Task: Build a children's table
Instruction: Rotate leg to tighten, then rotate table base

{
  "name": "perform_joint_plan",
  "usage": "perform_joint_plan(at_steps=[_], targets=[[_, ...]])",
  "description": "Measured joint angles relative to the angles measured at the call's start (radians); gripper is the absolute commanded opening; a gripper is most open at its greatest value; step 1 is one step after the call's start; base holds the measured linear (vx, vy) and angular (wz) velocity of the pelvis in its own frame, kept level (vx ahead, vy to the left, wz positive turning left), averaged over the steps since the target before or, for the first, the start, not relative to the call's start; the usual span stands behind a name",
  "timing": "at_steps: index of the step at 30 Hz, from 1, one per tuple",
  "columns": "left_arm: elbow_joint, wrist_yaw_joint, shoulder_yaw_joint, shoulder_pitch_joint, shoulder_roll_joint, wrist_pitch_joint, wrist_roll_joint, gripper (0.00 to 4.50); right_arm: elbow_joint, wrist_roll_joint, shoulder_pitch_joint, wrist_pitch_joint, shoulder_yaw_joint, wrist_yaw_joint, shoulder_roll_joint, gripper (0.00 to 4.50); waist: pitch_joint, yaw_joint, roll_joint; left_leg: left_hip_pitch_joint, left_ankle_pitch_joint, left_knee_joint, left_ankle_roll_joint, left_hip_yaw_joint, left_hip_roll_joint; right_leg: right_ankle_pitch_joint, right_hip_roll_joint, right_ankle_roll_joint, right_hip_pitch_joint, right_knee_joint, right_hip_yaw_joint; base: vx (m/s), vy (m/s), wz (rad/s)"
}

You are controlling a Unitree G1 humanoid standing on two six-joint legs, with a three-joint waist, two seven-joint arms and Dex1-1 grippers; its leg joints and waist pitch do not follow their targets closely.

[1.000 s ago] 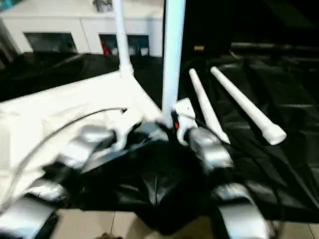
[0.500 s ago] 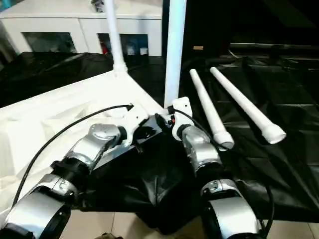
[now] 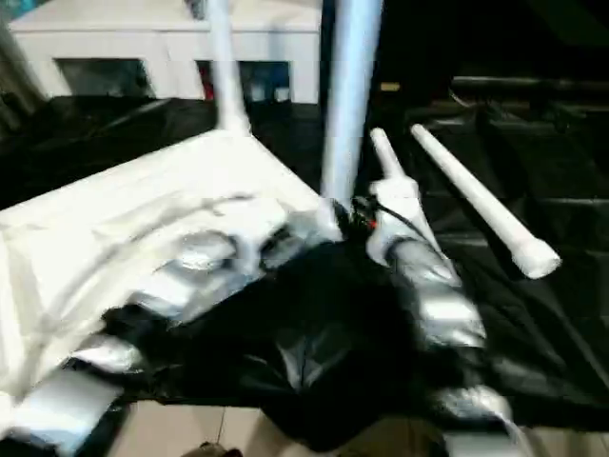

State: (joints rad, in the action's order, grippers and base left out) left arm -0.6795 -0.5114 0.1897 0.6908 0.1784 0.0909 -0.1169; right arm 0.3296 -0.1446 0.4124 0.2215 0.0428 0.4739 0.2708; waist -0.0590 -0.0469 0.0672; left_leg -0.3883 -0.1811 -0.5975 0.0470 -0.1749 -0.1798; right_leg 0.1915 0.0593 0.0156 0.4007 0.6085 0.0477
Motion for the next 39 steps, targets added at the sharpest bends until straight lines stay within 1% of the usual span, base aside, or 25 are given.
perform_joint_plan(at_steps=[2, 3, 4, 5, 7, 9, 10, 12, 16, 18, 19, 20, 21, 22, 23, 25, 26, 27, 28, 30, 31, 34, 35, 37, 39], targets=[[0.071, 0.029, -0.046, -0.027, 0.042, 0.029, -0.005, 1.26, -0.046, -0.007, -0.035, 0.04, -0.025, 0.049, 0.023, 3.91, 0.0, 0.008, 0.005, 0.001, 0.0, 0.001, 0.0, 0.0, 0.0, 0.0, 0.0, 0.0, 0.0, 0.0, 0.0, 0.0, 0.0, 0.0], [0.137, 0.051, -0.075, -0.053, 0.06, 0.058, -0.01, 1.26, -0.078, -0.01, -0.056, 0.064, -0.056, 0.083, 0.03, 3.91, -0.001, 0.013, 0.006, 0.001, 0.0, 0.002, 0.0, 0.0, 0.0, 0.001, -0.001, -0.001, 0.0, 0.001, 0.0, 0.0, 0.0, 0.0], [0.189, 0.072, -0.094, -0.073, 0.073, 0.082, -0.018, 1.26, -0.095, -0.011, -0.068, 0.083, -0.083, 0.106, 0.031, 3.91, -0.001, 0.015, 0.006, 0.001, 0.0, 0.002, 0.0, 0.001, -0.001, 0.001, -0.001, -0.001, 0.001, 0.001, 0.0, 0.0, 0.0, 0.0], [0.255, 0.105, -0.123, -0.1, 0.091, 0.116, -0.03, 1.26, -0.111, -0.011, -0.079, 0.106, -0.127, 0.133, 0.024, 3.91, -0.003, 0.018, 0.001, 0.002, 0.0, 0.002, 0.0, 0.001, -0.001, 0.001, -0.002, -0.001, 0.001, 0.002, 0.001, 0.0, 0.0, 0.0], [0.316, 0.144, -0.165, -0.118, 0.117, 0.159, -0.054, 1.26, -0.116, -0.011, -0.089, 0.129, -0.178, 0.156, 0.011, 3.91, -0.003, 0.014, 0.001, 0.0, 0.0, 0.002, 0.001, 0.002, -0.002, 0.001, -0.001, -0.001, 0.002, 0.001, 0.004, 0.0, 0.0, 0.0], [0.368, 0.168, -0.196, -0.141, 0.141, 0.196, -0.071, 1.26, -0.115, -0.007, -0.083, 0.141, -0.193, 0.158, 0.001, 3.91, -0.004, 0.01, -0.002, 0.0, 0.0, 0.002, 0.001, 0.001, -0.002, 0.001, 0.0, -0.001, 0.002, 0.002, 0.003, 0.0, 0.0, 0.0], [0.404, 0.18, -0.215, -0.161, 0.162, 0.226, -0.089, 1.26, -0.111, 0.0, -0.077, 0.15, -0.199, 0.155, -0.011, 3.91, -0.004, 0.009, -0.007, 0.0, 0.0, 0.002, 0.001, 0.001, -0.002, 0.001, 0.0, -0.001, 0.002, 0.002, 0.003, 0.0, 0.0, 0.0], [0.475, 0.191, -0.236, -0.21, 0.214, 0.303, -0.132, 1.26, -0.08, 0.022, -0.043, 0.178, -0.214, 0.139, -0.039, 3.91, -0.003, 0.014, -0.015, 0.0, 0.0, 0.002, 0.001, 0.001, -0.002, 0.001, 0.0, -0.001, 0.002, 0.002, 0.002, 0.0, 0.0, 0.0], [0.596, 0.189, -0.264, -0.306, 0.292, 0.46, -0.195, 1.26, -0.027, 0.049, 0.01, 0.224, -0.244, 0.118, -0.066, 3.91, -0.004, 0.011, -0.028, -0.001, 0.0, 0.002, 0.001, 0.0, -0.001, 0.002, 0.0, -0.002, 0.002, 0.0, 0.001, 0.0, 0.0, 0.0], [0.649, 0.185, -0.265, -0.35, 0.32, 0.534, -0.22, 1.0, -0.005, 0.056, 0.035, 0.24, -0.255, 0.113, -0.078, 3.6, -0.005, 0.006, -0.034, -0.001, 0.0, 0.002, 0.001, 0.0, -0.001, 0.002, 0.0, -0.002, 0.003, 0.0, 0.002, 0.0, 0.0, 0.0], [0.672, 0.178, -0.266, -0.377, 0.34, 0.572, -0.236, 1.0, 0.0, 0.056, 0.046, 0.249, -0.261, 0.113, -0.08, 3.6, -0.005, 0.003, -0.037, -0.001, 0.0, 0.002, 0.001, 0.0, -0.001, 0.002, 0.0, -0.002, 0.003, 0.0, 0.002, 0.0, 0.0, 0.0], [0.68, 0.174, -0.266, -0.391, 0.353, 0.593, -0.247, 0.86, 0.006, 0.056, 0.053, 0.252, -0.265, 0.113, -0.08, 3.51, -0.005, 0.0, -0.039, -0.001, 0.0, 0.002, 0.001, 0.0, -0.001, 0.002, 0.0, -0.002, 0.003, 0.0, 0.002, 0.0, 0.0, 0.0], [0.685, 0.172, -0.266, -0.401, 0.364, 0.609, -0.258, 0.86, 0.008, 0.056, 0.054, 0.254, -0.267, 0.114, -0.081, 3.51, -0.004, -0.005, -0.041, -0.001, 0.0, 0.002, 0.001, 0.0, -0.001, 0.002, 0.0, -0.002, 0.003, 0.0, 0.002, 0.0, 0.0, 0.0], [0.697, 0.17, -0.267, -0.419, 0.379, 0.628, -0.274, 0.66, 0.009, 0.056, 0.054, 0.257, -0.27, 0.115, -0.082, 3.23, -0.004, -0.009, -0.043, -0.001, 0.0, 0.002, 0.001, 0.0, -0.001, 0.002, 0.0, -0.002, 0.003, 0.0, 0.001, 0.0, 0.0, 0.0], [0.703, 0.167, -0.27, -0.428, 0.388, 0.64, -0.279, 0.66, 0.012, 0.057, 0.054, 0.257, -0.27, 0.115, -0.083, 3.23, -0.005, -0.012, -0.044, -0.001, 0.0, 0.002, 0.001, 0.0, -0.001, 0.002, 0.0, -0.002, 0.003, 0.0, 0.001, 0.0, 0.0, 0.0], [0.712, 0.162, -0.271, -0.445, 0.406, 0.654, -0.282, 0.51, 0.018, 0.059, 0.054, 0.257, -0.271, 0.116, -0.084, 3.1, -0.004, -0.013, -0.045, -0.001, 0.0, 0.002, 0.001, 0.0, -0.001, 0.002, 0.0, -0.002, 0.002, 0.001, 0.001, 0.0, 0.0, 0.0], [0.716, 0.144, -0.271, -0.462, 0.421, 0.674, -0.281, 0.32, 0.027, 0.064, 0.054, 0.258, -0.271, 0.118, -0.085, 2.94, -0.004, -0.014, -0.046, 0.0, 0.0, 0.002, 0.001, 0.0, 0.0, 0.002, 0.0, -0.002, 0.002, 0.001, 0.0, 0.0, 0.0, 0.0], [0.716, 0.135, -0.271, -0.469, 0.428, 0.682, -0.28, 0.22, 0.029, 0.065, 0.054, 0.258, -0.271, 0.119, -0.085, 2.81, -0.004, -0.014, -0.046, 0.0, 0.0, 0.002, 0.001, 0.0, 0.0, 0.002, 0.0, -0.002, 0.002, 0.001, 0.0, 0.0, 0.0, 0.0], [0.717, 0.119, -0.269, -0.481, 0.435, 0.691, -0.278, 0.22, 0.03, 0.065, 0.054, 0.258, -0.271, 0.119, -0.086, 2.81, -0.004, -0.014, -0.046, 0.0, 0.0, 0.002, 0.001, 0.0, 0.0, 0.002, 0.0, -0.002, 0.002, 0.001, -0.001, 0.0, 0.0, 0.0], [0.716, 0.098, -0.261, -0.492, 0.438, 0.705, -0.27, 0.05, 0.036, 0.068, 0.054, 0.258, -0.27, 0.119, -0.087, 2.62, -0.004, -0.014, -0.046, 0.001, 0.0, 0.002, 0.001, 0.0, 0.0, 0.002, 0.0, -0.002, 0.002, 0.002, -0.001, 0.0, 0.0, 0.0], [0.724, 0.061, -0.254, -0.496, 0.438, 0.727, -0.242, 0.02, 0.051, 0.069, 0.058, 0.257, -0.27, 0.117, -0.092, 2.52, -0.004, -0.015, -0.046, 0.001, 0.0, 0.002, 0.001, 0.0, 0.0, 0.002, 0.0, -0.002, 0.002, 0.002, -0.001, 0.0, 0.0, 0.0], [0.754, -0.044, -0.191, -0.508, 0.438, 0.758, -0.176, 0.0, 0.088, 0.074, 0.07, 0.25, -0.271, 0.109, -0.107, 2.27, -0.004, -0.015, -0.045, 0.001, 0.0, 0.002, 0.001, 0.0, 0.0, 0.001, 0.0, -0.002, 0.002, 0.002, -0.002, 0.0, 0.0, 0.0], [0.764, -0.059, -0.178, -0.514, 0.443, 0.761, -0.172, 0.0, 0.095, 0.075, 0.075, 0.246, -0.273, 0.108, -0.112, 2.27, -0.004, -0.014, -0.045, 0.001, 0.0, 0.002, 0.001, 0.0, 0.0, 0.001, 0.0, -0.002, 0.002, 0.003, -0.002, 0.0, 0.0, 0.0], [0.783, -0.107, -0.159, -0.519, 0.468, 0.767, -0.159, 0.0, 0.119, 0.076, 0.09, 0.239, -0.273, 0.102, -0.118, 2.02, -0.004, -0.012, -0.044, 0.002, 0.0, 0.002, 0.001, 0.0, 0.0, 0.001, 0.0, -0.002, 0.002, 0.003, -0.002, 0.0, 0.0, 0.0], [0.799, -0.144, -0.148, -0.52, 0.477, 0.778, -0.144, 0.0, 0.145, 0.078, 0.105, 0.228, -0.271, 0.098, -0.126, 1.92, -0.004, -0.012, -0.043, 0.002, 0.0, 0.002, 0.001, 0.0, 0.0, 0.001, 0.0, -0.002, 0.002, 0.003, -0.002, 0.0, 0.0, 0.0]])
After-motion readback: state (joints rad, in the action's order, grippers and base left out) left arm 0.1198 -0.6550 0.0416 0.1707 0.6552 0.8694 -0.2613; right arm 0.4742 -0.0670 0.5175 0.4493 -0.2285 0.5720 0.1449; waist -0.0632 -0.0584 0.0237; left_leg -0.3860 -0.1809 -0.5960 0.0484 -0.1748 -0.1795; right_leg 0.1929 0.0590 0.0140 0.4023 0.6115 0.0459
